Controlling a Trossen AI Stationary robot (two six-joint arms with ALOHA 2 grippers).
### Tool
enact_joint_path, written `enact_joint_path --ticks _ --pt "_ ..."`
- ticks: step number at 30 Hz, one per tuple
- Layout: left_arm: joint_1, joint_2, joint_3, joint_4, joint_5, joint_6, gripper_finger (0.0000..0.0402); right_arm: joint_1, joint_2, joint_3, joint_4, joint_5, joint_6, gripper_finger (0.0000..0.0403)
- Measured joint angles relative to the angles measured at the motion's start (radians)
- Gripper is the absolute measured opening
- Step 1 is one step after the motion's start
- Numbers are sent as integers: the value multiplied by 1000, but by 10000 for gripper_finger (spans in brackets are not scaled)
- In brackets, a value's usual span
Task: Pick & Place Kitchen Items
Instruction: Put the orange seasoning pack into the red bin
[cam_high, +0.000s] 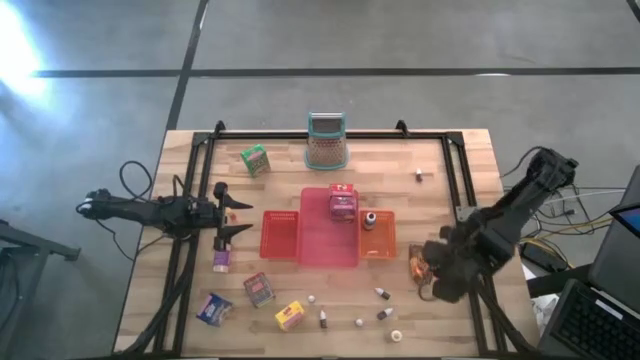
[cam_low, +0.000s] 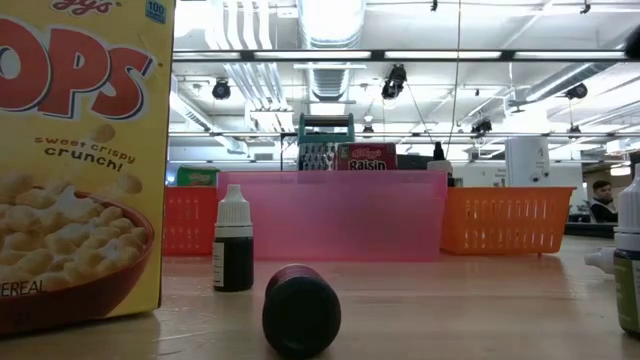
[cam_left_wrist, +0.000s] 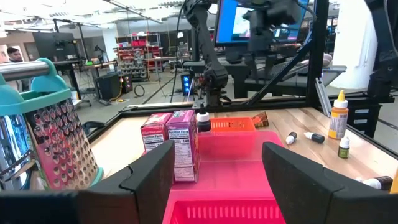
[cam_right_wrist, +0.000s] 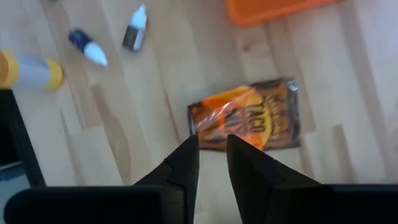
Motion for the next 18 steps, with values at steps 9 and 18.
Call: enact_joint_path --ticks 9,18 --pt "0 0 0 0 0 0 248 93 206 13 18 51 123 98" --pt "0 0 0 0 0 0 248 94 394 23 20 55 127 150"
